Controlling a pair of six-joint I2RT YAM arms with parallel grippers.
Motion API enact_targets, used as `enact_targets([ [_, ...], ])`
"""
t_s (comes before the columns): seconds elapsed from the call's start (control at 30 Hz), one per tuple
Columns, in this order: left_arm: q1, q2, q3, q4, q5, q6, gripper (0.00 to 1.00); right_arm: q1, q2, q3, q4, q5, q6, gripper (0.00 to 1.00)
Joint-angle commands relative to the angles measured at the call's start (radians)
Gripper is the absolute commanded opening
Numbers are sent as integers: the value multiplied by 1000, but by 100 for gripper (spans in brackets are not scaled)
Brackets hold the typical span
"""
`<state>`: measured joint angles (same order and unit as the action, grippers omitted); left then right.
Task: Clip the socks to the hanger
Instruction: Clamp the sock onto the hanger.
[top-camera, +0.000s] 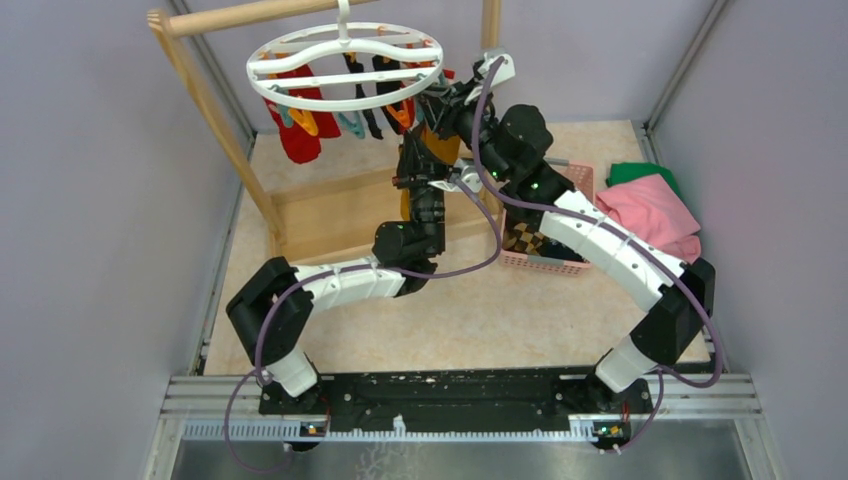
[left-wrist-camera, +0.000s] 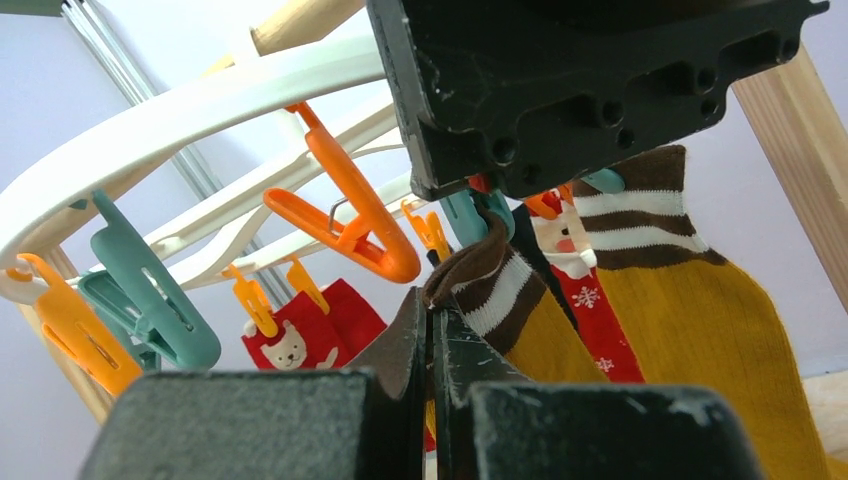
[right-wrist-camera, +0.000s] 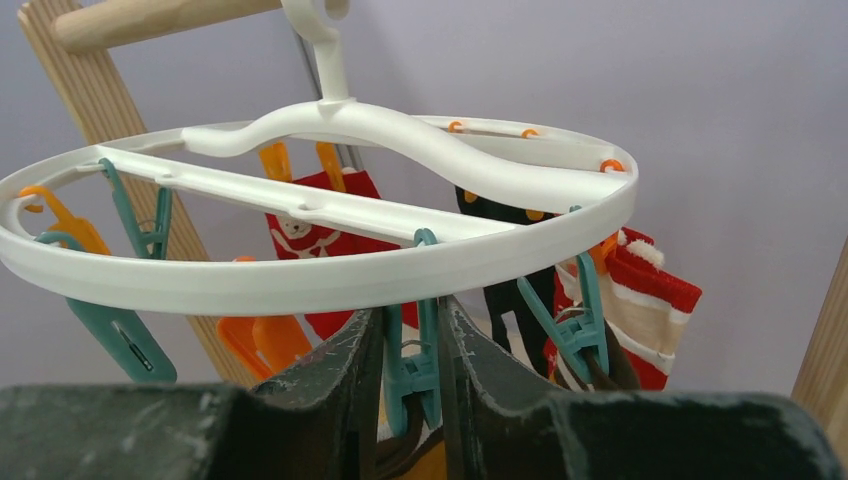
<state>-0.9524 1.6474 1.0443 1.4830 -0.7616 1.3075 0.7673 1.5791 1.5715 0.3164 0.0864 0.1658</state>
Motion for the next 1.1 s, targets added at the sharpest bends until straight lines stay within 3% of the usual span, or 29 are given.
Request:
enact_targets([
  [0.0, -5, 26, 49, -43, -4, 16, 0, 33, -26, -28, -20, -13, 14, 25],
  [0.2, -5, 30, 58, -79, 1, -21, 0, 33, -43, -48, -6, -22, 17, 35],
  [0.5, -9, 65, 98, -124, 8, -77, 1, 33, -64, -73, 11, -20, 17, 44],
  [0.67, -11, 93, 122, -124, 10, -95, 18, 24, -74, -84, 16, -22, 16, 46],
  [0.87, -20, 80, 96, -147, 27, -165, 48, 1, -88, -96, 21, -45, 21, 49],
  [1.07, -37, -45, -26, -337, 109, -416, 68, -31, -120, -147, 62, -162, 9, 60],
])
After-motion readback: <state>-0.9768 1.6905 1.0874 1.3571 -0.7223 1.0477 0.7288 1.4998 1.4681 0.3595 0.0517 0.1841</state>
